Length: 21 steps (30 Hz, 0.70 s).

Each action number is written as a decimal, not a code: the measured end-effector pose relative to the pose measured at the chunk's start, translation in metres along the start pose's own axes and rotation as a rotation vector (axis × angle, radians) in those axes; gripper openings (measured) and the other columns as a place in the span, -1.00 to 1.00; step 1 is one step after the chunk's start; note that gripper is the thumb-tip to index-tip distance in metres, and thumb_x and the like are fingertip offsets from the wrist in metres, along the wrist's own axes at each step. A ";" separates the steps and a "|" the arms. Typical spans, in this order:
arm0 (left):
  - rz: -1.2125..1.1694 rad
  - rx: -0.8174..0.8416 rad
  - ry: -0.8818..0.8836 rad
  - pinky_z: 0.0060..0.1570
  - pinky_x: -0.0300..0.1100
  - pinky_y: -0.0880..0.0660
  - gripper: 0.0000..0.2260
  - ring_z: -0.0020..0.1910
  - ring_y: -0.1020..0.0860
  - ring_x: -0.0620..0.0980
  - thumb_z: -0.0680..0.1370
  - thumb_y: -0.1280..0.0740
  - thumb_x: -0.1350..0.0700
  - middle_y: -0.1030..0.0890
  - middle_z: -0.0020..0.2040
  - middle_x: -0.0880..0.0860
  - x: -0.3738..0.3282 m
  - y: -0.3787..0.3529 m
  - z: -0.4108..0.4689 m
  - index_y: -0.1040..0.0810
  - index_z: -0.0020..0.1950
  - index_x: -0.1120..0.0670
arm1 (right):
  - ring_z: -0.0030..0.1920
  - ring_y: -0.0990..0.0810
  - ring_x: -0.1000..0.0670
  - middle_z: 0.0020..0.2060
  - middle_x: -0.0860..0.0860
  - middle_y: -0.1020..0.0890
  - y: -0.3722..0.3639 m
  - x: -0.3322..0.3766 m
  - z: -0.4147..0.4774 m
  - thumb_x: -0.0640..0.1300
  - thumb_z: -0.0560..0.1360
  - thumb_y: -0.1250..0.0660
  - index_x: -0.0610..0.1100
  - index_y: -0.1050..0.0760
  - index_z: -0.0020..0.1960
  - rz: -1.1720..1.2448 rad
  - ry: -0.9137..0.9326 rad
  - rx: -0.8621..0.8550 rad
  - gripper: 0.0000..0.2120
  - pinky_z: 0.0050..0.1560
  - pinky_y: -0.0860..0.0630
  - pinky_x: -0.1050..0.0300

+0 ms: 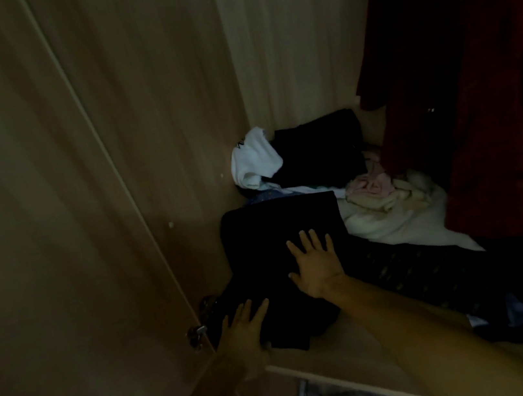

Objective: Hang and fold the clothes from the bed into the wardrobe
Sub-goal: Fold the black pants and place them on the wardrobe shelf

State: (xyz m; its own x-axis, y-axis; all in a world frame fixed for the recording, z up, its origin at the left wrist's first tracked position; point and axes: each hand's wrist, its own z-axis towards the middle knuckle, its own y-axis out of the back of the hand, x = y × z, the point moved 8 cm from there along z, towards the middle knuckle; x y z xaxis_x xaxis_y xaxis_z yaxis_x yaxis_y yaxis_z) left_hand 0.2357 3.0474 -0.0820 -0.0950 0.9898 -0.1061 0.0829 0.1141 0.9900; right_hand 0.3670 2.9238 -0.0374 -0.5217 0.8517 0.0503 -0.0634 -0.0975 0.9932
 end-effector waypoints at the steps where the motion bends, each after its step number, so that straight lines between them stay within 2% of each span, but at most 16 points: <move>1: -0.076 -0.041 0.002 0.46 0.09 -0.04 -0.36 0.52 -0.02 0.11 0.60 -0.17 -0.10 0.01 0.56 0.07 -0.001 0.009 -0.007 0.11 0.56 -0.05 | 0.53 0.15 -0.17 0.54 -0.13 0.07 0.005 0.006 -0.010 0.18 0.57 -0.10 -0.01 0.06 0.56 0.029 0.008 -0.029 -0.33 0.47 0.20 -0.23; 3: -0.196 -0.141 0.025 0.43 0.02 -0.16 -0.38 0.49 -0.15 0.10 0.56 -0.02 -0.28 -0.12 0.54 0.08 -0.001 0.032 -0.020 -0.04 0.55 -0.02 | 0.53 0.10 -0.15 0.55 -0.11 0.02 0.015 0.016 -0.031 0.15 0.59 -0.05 -0.02 -0.01 0.55 0.081 0.019 -0.083 -0.41 0.48 0.17 -0.19; 6: -0.297 -0.249 0.035 0.36 -0.03 -0.26 -0.18 0.42 -0.28 0.13 0.45 0.21 -0.44 -0.27 0.48 0.13 -0.005 0.062 -0.040 -0.19 0.52 0.05 | 0.53 0.02 -0.13 0.54 -0.09 -0.08 0.033 0.027 -0.065 0.13 0.62 0.01 -0.03 -0.09 0.53 0.146 0.015 -0.153 -0.48 0.49 0.11 -0.13; 11: -0.362 -0.371 -0.002 0.29 -0.06 -0.35 -0.51 0.35 -0.37 0.10 0.62 -0.06 -0.13 -0.37 0.42 0.12 -0.021 0.092 -0.083 -0.24 0.49 0.07 | 0.51 -0.09 -0.10 0.50 -0.08 -0.21 0.068 0.042 -0.122 0.08 0.64 0.01 -0.04 -0.19 0.50 0.218 -0.036 -0.265 -0.53 0.49 0.01 -0.05; 17: -0.429 -0.407 -0.103 0.31 0.02 -0.32 -0.52 0.36 -0.35 0.09 0.63 -0.03 -0.13 -0.37 0.42 0.09 -0.036 0.090 -0.159 -0.23 0.50 0.05 | 0.47 -0.22 -0.13 0.43 -0.11 -0.35 0.094 0.062 -0.205 0.04 0.64 -0.05 -0.08 -0.32 0.44 0.267 -0.125 -0.377 -0.57 0.45 -0.12 -0.06; 21: -0.488 -0.408 -0.175 0.29 0.05 -0.35 -0.50 0.36 -0.36 0.11 0.62 -0.02 -0.15 -0.38 0.42 0.09 -0.037 0.078 -0.205 -0.25 0.49 0.06 | 0.40 -0.34 -0.16 0.36 -0.14 -0.44 0.096 0.077 -0.266 0.09 0.58 0.00 -0.13 -0.40 0.38 0.282 -0.182 -0.399 -0.50 0.39 -0.28 -0.11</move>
State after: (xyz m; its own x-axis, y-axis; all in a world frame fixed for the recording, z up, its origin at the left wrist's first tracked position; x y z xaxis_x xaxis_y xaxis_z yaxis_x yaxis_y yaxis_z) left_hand 0.0419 3.0022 0.0185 0.1391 0.8360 -0.5307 -0.3144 0.5455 0.7769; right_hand 0.0945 2.8433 0.0338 -0.4110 0.8362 0.3630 -0.2793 -0.4946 0.8230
